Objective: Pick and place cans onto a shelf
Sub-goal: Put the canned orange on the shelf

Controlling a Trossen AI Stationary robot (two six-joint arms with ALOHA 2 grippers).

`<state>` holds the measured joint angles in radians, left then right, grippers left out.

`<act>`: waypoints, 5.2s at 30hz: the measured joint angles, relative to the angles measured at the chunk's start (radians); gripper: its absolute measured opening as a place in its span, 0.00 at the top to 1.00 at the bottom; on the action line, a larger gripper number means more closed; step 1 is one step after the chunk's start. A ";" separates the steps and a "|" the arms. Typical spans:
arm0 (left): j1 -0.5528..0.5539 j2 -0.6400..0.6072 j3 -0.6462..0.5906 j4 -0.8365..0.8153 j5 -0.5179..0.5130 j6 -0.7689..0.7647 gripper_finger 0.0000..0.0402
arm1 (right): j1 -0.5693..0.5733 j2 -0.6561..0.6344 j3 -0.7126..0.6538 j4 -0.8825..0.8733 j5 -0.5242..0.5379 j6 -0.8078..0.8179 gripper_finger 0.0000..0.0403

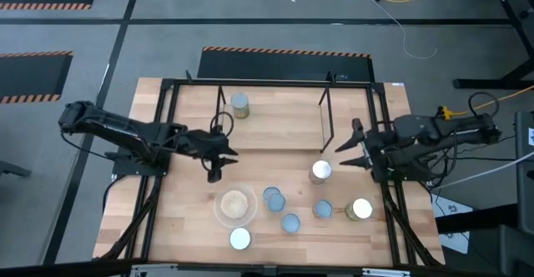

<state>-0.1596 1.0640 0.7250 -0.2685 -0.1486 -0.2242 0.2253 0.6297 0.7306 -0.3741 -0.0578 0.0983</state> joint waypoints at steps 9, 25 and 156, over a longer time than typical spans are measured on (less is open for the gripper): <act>-0.070 0.004 -0.105 0.224 -0.030 -0.004 0.74 | 0.170 0.291 0.174 -0.086 -0.086 0.199 0.54; -0.119 0.004 -0.113 0.234 -0.030 -0.002 0.74 | 0.366 0.646 0.196 -0.119 -0.086 0.397 0.54; -0.118 0.004 -0.113 0.232 -0.018 -0.002 0.74 | -0.342 1.231 0.871 -0.164 -0.101 -0.523 0.99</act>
<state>-0.2779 1.0683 0.6125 -0.0360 -0.1665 -0.2264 -0.1163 1.8602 1.6020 -0.5383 -0.1593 -0.4246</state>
